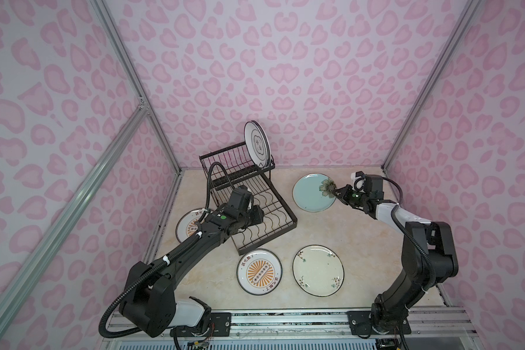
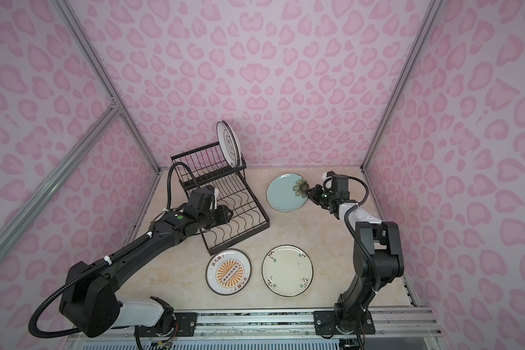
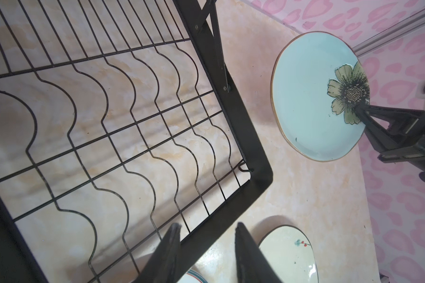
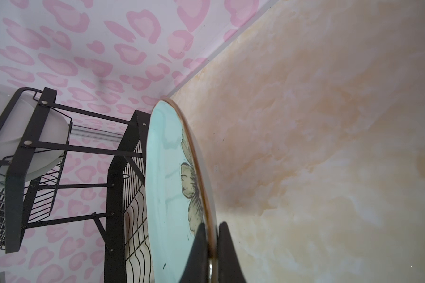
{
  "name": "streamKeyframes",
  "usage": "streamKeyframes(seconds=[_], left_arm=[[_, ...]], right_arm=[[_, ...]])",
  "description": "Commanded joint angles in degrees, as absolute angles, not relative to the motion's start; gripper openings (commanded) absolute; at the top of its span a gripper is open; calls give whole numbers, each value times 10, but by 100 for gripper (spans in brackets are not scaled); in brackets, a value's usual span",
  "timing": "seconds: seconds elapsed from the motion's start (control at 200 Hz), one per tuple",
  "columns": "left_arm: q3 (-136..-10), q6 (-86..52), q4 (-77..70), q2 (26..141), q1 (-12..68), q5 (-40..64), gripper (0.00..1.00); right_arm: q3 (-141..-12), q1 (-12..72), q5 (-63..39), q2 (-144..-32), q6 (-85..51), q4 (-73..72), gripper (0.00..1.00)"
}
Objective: Load plates into a dish rack
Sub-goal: Pick up the plate from the top-center of the table.
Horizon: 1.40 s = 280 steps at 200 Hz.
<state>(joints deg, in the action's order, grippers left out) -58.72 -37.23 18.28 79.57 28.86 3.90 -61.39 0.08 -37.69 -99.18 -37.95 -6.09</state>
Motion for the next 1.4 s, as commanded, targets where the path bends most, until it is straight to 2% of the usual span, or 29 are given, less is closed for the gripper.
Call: streamKeyframes(seconds=[0.0,0.28,0.825,1.395], left_arm=[[-594,-362,158,801,286,45,41],[-593,-352,143,804,267,77,47],[-557,-358,64,790,224,185,48],[-546,-375,35,790,221,216,48]], right_arm=[[-607,8,-412,-981,-400,-120,0],[-570,38,-429,-946,-426,-147,0],[-550,128,-442,-916,-437,-165,0],[-569,172,-483,-932,-485,-241,0]])
